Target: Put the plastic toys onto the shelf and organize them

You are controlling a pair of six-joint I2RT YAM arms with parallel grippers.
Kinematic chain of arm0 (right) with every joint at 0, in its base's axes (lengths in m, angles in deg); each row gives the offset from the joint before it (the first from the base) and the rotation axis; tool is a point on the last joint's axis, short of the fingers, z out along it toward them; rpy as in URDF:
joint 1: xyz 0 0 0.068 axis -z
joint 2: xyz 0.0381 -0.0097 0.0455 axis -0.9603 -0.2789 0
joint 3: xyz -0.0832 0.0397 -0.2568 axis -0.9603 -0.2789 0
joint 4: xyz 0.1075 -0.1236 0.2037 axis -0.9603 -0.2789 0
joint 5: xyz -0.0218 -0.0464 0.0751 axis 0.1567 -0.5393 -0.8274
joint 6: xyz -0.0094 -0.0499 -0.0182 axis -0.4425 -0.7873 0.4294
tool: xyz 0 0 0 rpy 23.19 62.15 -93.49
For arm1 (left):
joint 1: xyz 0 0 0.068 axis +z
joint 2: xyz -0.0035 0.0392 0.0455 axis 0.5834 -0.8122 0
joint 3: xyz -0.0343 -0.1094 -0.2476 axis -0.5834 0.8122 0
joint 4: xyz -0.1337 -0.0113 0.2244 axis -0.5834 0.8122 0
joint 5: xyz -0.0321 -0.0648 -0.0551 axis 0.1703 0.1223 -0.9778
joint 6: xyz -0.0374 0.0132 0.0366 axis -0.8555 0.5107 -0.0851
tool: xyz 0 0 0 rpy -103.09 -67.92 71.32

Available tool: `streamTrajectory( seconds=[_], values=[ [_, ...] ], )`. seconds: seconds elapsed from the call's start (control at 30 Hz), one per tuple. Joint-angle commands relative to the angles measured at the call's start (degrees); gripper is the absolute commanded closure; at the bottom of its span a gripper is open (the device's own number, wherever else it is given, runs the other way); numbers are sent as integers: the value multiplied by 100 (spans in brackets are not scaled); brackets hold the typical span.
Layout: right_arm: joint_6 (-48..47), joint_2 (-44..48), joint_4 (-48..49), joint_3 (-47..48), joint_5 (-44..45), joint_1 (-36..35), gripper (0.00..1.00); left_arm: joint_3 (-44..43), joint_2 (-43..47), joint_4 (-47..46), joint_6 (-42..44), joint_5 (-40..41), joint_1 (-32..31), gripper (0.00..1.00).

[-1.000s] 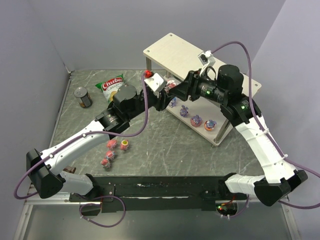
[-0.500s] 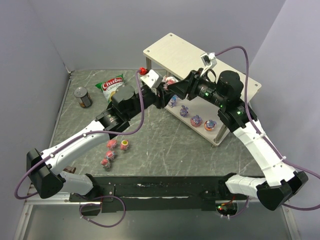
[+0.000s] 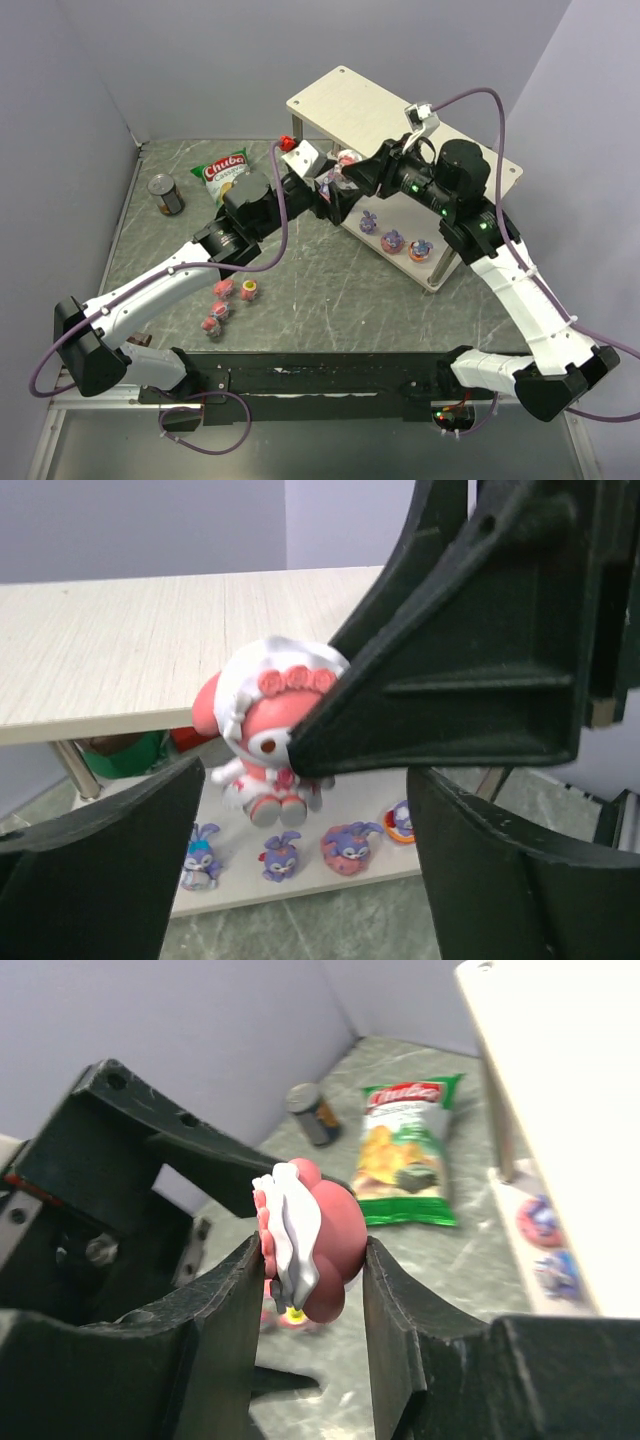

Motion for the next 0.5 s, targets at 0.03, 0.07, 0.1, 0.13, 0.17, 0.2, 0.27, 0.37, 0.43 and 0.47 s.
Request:
streamTrajectory(
  seconds=[0.03,0.07,0.1,0.13,0.17,0.2,0.27,0.37,0.43,0.47],
  values=[
    [-730,214,-456,533,802,137,100,31,103,-269,119,-202,-29,3],
    [-844,301,-596,595,908,251,100,66,156,-269,163,-184,-29,4],
    [-914,354,-676,621,953,330,100,101,252,-269,251,-175,-29,4],
    [-993,407,-755,648,979,418,100,197,314,-278,295,-166,-29,4],
    [-1168,494,-869,770,1023,558,100,250,367,-269,339,-140,-20,4],
    [-1274,530,-1166,832,1102,629,100,286,463,-252,340,-114,-20,3],
    [-1581,670,-1449,937,1303,735,100,356,508,-129,550,-35,-3,4],
    [-1855,908,-2020,982,1550,946,100,409,552,38,568,44,59,4],
    [-1960,1057,-2397,982,1542,1104,100,488,552,38,516,10,103,4],
    [-1996,1101,-2504,991,1560,1130,100,514,552,47,498,-34,146,4]
  ],
)
